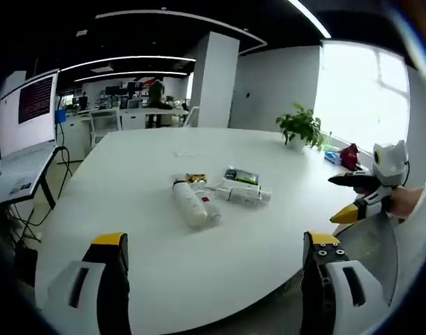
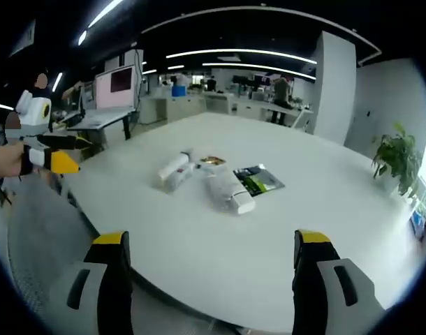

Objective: Arrange the skincare products in the storage area until every visible bottle or jar stands upright without overlapping.

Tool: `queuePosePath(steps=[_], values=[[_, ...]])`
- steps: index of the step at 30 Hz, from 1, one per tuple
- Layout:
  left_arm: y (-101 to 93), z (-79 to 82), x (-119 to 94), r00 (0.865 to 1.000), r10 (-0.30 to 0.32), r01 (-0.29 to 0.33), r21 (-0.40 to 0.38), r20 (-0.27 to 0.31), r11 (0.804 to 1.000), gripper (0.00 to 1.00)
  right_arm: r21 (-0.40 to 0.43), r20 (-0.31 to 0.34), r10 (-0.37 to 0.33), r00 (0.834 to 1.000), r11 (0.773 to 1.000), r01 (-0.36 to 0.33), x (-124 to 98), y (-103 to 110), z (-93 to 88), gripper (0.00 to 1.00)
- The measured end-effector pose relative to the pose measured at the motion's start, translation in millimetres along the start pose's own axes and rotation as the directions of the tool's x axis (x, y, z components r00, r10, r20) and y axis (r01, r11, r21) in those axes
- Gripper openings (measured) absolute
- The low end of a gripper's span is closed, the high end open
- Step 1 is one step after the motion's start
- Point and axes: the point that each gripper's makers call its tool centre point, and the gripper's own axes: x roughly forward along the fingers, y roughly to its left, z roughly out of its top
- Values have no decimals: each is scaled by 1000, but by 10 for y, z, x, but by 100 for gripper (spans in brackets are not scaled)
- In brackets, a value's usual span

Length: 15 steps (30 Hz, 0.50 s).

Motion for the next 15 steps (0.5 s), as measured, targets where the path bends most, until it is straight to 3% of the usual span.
queuePosePath(steps=[15], values=[[-5, 4, 18, 1000, -9, 10, 18, -2, 1000, 96, 21, -2, -13, 1000, 1000, 13, -34, 2, 43, 97]])
